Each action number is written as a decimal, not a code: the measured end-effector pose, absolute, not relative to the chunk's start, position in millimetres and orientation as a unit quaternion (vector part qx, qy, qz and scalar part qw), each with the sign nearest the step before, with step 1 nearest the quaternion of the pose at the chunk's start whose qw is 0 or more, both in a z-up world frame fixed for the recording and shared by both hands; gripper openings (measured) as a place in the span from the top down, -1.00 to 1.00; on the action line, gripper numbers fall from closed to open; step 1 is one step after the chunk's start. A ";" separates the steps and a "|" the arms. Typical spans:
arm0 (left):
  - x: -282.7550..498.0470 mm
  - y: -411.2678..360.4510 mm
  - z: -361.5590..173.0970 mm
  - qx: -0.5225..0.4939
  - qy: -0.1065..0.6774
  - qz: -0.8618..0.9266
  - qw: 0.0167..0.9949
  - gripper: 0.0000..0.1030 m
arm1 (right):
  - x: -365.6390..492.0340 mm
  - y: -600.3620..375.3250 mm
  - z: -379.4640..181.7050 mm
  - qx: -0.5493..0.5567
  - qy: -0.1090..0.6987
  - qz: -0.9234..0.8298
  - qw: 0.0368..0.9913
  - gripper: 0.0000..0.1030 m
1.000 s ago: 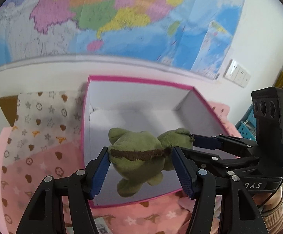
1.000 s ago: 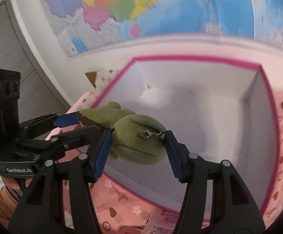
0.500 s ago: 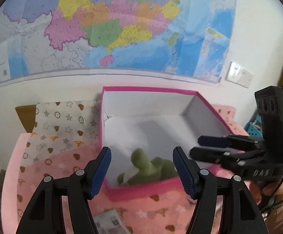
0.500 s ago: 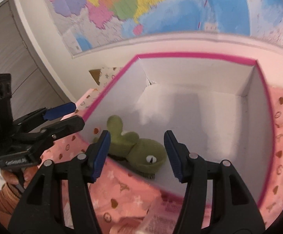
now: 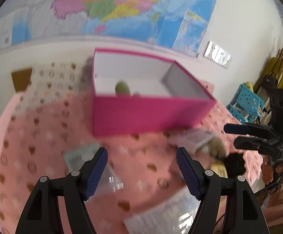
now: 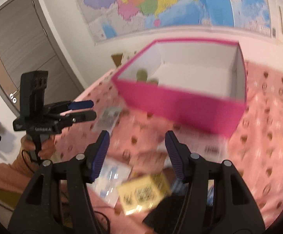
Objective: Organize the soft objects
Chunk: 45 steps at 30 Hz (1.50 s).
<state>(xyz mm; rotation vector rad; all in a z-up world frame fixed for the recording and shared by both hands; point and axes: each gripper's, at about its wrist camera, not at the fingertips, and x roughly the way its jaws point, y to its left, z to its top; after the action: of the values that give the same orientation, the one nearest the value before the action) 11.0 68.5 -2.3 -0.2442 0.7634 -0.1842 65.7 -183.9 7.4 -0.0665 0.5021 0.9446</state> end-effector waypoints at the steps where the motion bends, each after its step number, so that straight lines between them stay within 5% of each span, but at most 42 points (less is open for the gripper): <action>1: 6.7 68.8 -7.5 -0.123 0.377 -0.090 0.913 -0.44 | 61.3 -184.2 2.3 -0.033 0.242 0.449 0.859 -0.18; 25: -64.0 56.5 -68.8 -0.179 0.461 -0.144 0.857 -0.43 | 29.6 -143.4 -79.6 -0.021 0.313 0.474 0.823 -0.18; 32: -64.7 53.0 -65.8 -0.182 0.454 -0.149 0.859 -0.07 | 26.2 -141.3 -71.3 -0.018 0.296 0.463 0.835 0.37; 45: -49.4 59.4 -5.2 -0.151 0.387 -0.147 0.898 -0.03 | 24.7 -148.8 -10.8 -0.031 0.228 0.473 0.850 0.39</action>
<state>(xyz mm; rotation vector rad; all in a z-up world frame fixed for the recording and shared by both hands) -49.4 59.4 -5.2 -0.3132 0.8005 -0.3037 24.7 -148.8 -10.8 -0.0657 0.4806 0.9970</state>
